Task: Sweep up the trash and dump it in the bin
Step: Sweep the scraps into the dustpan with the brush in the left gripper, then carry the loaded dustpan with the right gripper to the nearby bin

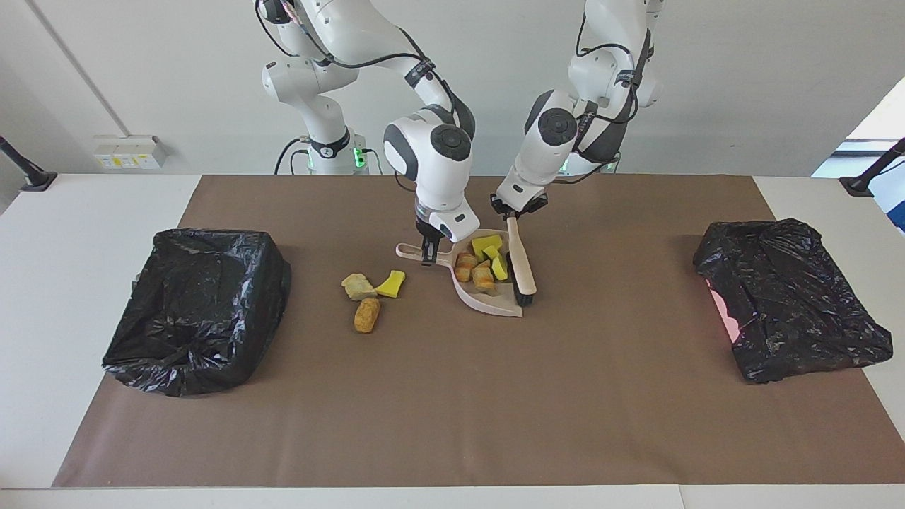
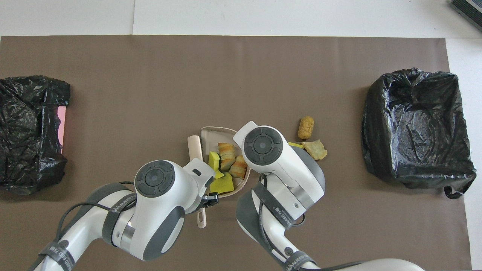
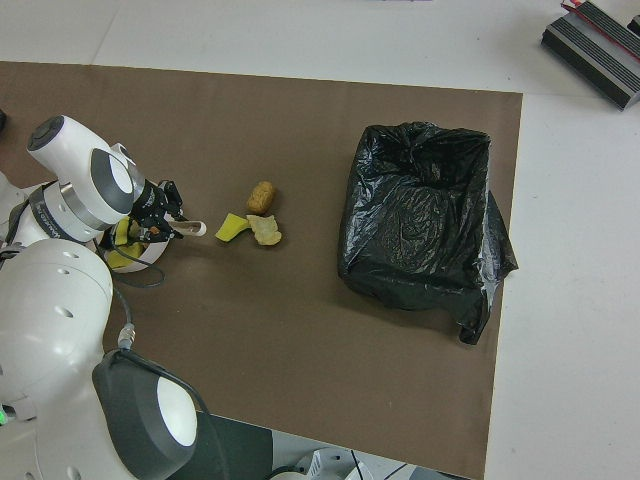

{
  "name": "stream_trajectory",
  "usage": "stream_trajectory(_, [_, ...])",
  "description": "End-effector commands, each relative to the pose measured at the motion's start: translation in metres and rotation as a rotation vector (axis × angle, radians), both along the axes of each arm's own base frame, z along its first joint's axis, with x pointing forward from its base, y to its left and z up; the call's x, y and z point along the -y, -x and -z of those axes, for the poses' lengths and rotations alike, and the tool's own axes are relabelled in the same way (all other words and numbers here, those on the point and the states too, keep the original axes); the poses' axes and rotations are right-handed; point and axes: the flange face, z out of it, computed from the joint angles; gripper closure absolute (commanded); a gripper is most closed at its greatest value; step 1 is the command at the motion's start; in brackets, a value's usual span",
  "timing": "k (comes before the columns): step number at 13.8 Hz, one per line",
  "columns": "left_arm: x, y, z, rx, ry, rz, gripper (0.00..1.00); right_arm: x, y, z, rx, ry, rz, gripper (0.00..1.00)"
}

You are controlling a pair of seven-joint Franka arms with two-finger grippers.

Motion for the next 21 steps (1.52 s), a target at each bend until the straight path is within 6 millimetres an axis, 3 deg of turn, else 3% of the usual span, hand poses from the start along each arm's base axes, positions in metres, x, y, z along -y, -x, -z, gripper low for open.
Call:
stream_trajectory(1, [-0.011, -0.01, -0.003, -0.001, -0.062, -0.016, 1.0, 0.004, -0.002, -0.001, 0.017, 0.011, 0.035, 1.0])
stream_trajectory(4, [-0.028, -0.02, -0.023, -0.018, -0.087, -0.013, 1.0, 0.004, -0.003, -0.002, 0.014, 0.014, 0.037, 1.0])
stream_trajectory(6, [-0.03, -0.019, -0.026, -0.034, -0.087, 0.024, 1.0, 0.011, -0.006, -0.013, 0.019, 0.018, 0.079, 1.0])
stream_trajectory(9, [-0.032, -0.015, -0.025, -0.039, -0.076, 0.084, 1.0, 0.038, -0.014, -0.048, 0.041, -0.001, 0.138, 1.0])
stream_trajectory(11, [-0.029, -0.003, -0.023, -0.036, -0.077, 0.104, 1.0, 0.07, -0.019, -0.078, 0.05, -0.003, 0.189, 1.0])
stream_trajectory(14, [-0.008, 0.047, -0.02, -0.026, -0.091, 0.16, 1.0, 0.127, -0.023, -0.122, 0.051, -0.013, 0.302, 1.0])
stream_trajectory(17, [0.022, 0.112, -0.021, 0.031, -0.095, 0.155, 1.0, 0.19, -0.031, -0.173, 0.035, -0.019, 0.392, 1.0])
stream_trajectory(19, [0.046, 0.155, -0.02, 0.036, -0.119, 0.155, 1.0, 0.235, -0.033, -0.191, 0.049, -0.022, 0.448, 1.0])
stream_trajectory(21, [0.066, 0.183, -0.017, 0.052, -0.123, 0.144, 1.0, 0.292, -0.036, -0.2, 0.047, -0.024, 0.47, 1.0])
